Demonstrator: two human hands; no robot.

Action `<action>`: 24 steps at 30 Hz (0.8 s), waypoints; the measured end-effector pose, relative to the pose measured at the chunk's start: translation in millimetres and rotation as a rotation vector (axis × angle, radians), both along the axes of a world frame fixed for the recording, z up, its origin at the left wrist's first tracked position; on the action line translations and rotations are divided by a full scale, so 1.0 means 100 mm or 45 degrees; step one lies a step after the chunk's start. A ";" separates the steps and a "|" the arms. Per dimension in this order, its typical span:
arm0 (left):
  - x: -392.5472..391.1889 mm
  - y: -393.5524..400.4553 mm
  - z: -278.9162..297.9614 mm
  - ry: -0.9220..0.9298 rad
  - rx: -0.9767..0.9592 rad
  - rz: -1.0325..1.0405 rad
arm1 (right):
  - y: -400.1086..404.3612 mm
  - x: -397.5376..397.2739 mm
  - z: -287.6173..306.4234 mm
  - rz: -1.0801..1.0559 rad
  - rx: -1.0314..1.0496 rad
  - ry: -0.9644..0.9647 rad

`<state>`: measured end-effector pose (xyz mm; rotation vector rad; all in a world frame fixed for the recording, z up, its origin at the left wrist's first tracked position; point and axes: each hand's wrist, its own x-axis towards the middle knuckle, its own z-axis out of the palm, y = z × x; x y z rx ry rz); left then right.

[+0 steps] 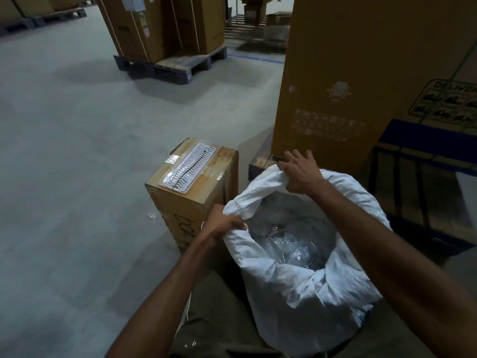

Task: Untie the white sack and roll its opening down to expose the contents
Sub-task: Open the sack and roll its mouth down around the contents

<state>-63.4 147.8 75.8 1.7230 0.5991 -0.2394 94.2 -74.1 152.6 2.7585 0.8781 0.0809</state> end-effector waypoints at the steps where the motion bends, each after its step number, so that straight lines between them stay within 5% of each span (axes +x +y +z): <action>1: 0.02 0.00 0.00 -0.006 -0.051 0.011 | 0.08 -0.06 -0.01 0.072 0.006 -0.024; 4: 0.10 0.00 -0.04 0.022 -0.297 -0.028 | 0.32 -0.36 -0.12 0.435 0.186 -0.060; 7: 0.04 -0.06 0.10 0.087 -0.523 -0.125 | 0.57 -0.58 -0.30 0.709 0.059 -0.002; 11: 0.08 -0.04 0.07 0.076 -0.563 -0.161 | 0.68 -0.56 -0.31 0.604 0.065 0.120; 13: 0.09 -0.07 0.11 0.090 -0.319 -0.127 | 0.70 -0.52 -0.23 0.509 0.045 0.118; 17: -0.08 -0.38 0.09 -0.061 0.605 -0.198 | 0.77 -0.54 -0.15 0.280 -0.166 0.159; 21: -0.17 -0.73 -0.11 -0.148 0.838 -0.221 | 0.86 -0.56 -0.15 0.163 -0.259 0.361; 24: -0.06 -0.77 -0.16 -0.118 0.746 -0.004 | 0.86 -0.54 -0.10 0.193 -0.208 0.390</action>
